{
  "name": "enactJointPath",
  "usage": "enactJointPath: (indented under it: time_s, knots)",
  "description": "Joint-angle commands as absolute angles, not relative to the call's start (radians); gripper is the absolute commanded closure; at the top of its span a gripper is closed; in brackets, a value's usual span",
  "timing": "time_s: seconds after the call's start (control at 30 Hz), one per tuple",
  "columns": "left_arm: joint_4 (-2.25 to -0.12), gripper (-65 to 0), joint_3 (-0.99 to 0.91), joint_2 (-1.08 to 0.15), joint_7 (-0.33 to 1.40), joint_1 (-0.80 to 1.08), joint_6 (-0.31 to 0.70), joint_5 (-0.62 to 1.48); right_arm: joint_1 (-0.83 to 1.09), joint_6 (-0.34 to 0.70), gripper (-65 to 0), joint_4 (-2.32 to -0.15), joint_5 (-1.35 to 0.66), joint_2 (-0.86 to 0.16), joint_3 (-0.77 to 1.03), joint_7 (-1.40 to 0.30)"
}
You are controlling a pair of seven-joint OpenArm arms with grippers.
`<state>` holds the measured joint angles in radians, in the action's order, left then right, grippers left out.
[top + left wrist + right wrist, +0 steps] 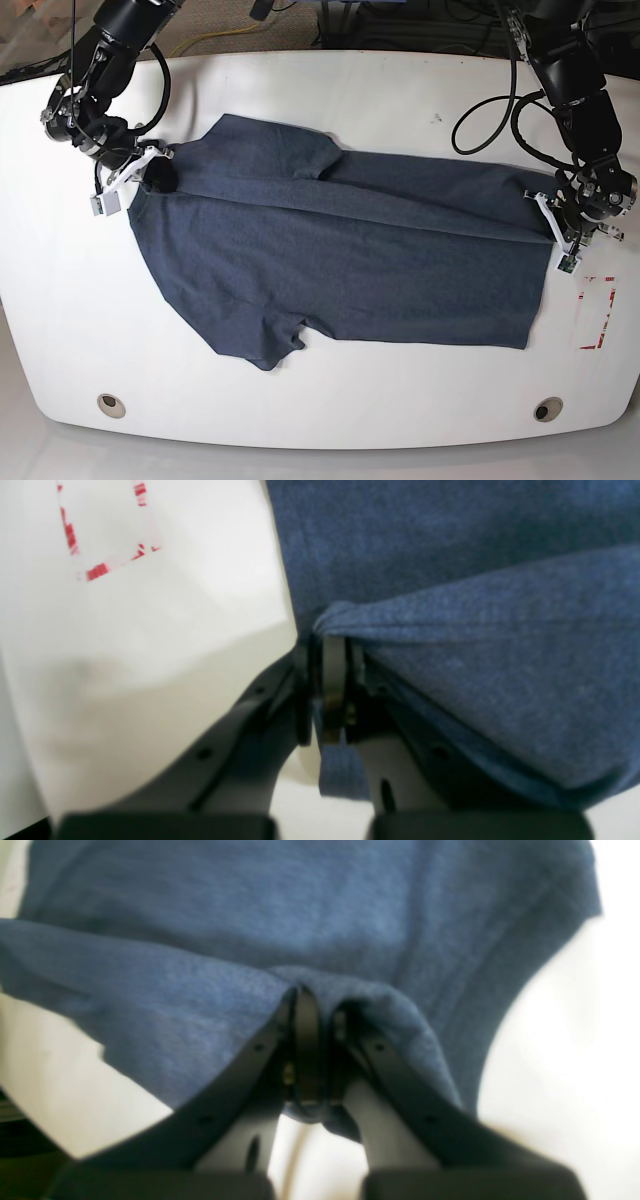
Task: Fold the T-shirt properly
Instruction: 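Drag the shirt edge with both grippers toward the hem, folding it over, then release the shirt and move the right gripper to the folded edge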
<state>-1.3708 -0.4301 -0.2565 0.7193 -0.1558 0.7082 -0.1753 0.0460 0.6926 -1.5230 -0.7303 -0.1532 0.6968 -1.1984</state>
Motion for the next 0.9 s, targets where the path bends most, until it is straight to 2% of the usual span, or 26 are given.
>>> enactJointPath:
  time_s: [0.0, 0.13, 0.23, 0.3, 0.37, 0.4, 0.47, 0.5, 0.53, 0.6, 0.73, 0.87]
  knots:
    - [-1.363, 0.0, -0.429, -0.278, 0.688, -0.177, 0.698, -0.177, 0.018, 0.698, 0.0, -1.54, -0.713, -0.173, 0.702, -1.175]
    - [-1.36, 0.0, -0.383, -0.303, 0.682, -0.177, 0.698, -0.177, -0.007, 0.698, 0.0, -1.54, -0.647, -0.173, 0.702, -1.175]
    - [-1.359, -2.8, -0.355, -0.306, 0.682, -0.177, 0.698, -0.177, -0.022, 0.698, -12.7, -1.54, -0.582, -0.173, 0.704, -1.173]
    - [-1.359, -11.3, -0.346, -0.306, 0.684, -0.177, 0.698, -0.177, -0.03, 0.698, -25.2, -1.543, -0.541, -0.171, 0.708, -1.173]
    - [-1.359, -25.3, -0.346, -0.306, 0.684, -0.177, 0.698, -0.177, -0.031, 0.698, -37.1, -1.547, -0.521, -0.173, 0.711, -1.173]
    - [-1.359, -35.0, -0.346, -0.306, 0.685, -0.177, 0.698, -0.177, -0.027, 0.698, -42.6, -1.554, -0.529, -0.177, 0.711, -1.173]
    - [-1.362, -48.2, -0.348, -0.306, 0.685, -0.177, 0.698, -0.174, -0.013, 0.698, -46.8, -1.583, -0.542, -0.186, 0.713, -1.173]
    - [-1.363, -55.0, -0.351, -0.306, 0.685, -0.177, 0.698, -0.171, 0.008, 0.698, -46.8, -1.612, -0.553, -0.188, 0.714, -1.175]
    - [-1.365, -58.1, -0.354, -0.306, 0.685, -0.177, 0.698, -0.171, 0.022, 0.698, -46.5, -1.632, -0.562, -0.188, 0.714, -1.175]
    - [-1.365, -58.6, -0.354, -0.306, 0.685, -0.177, 0.698, -0.17, 0.058, 0.698, -45.3, -1.678, -0.588, -0.185, 0.714, -1.179]
    - [-1.386, -53.3, -0.358, -0.308, 0.685, -0.17, 0.698, -0.17, 0.163, 0.698, -44.4, -1.739, -0.691, -0.182, 0.714, -1.181]
    - [-1.42, -53.2, -0.401, -0.308, 0.68, -0.128, 0.698, -0.168, 0.259, 0.698, -44.4, -1.739, -0.8, -0.171, 0.708, -1.181]
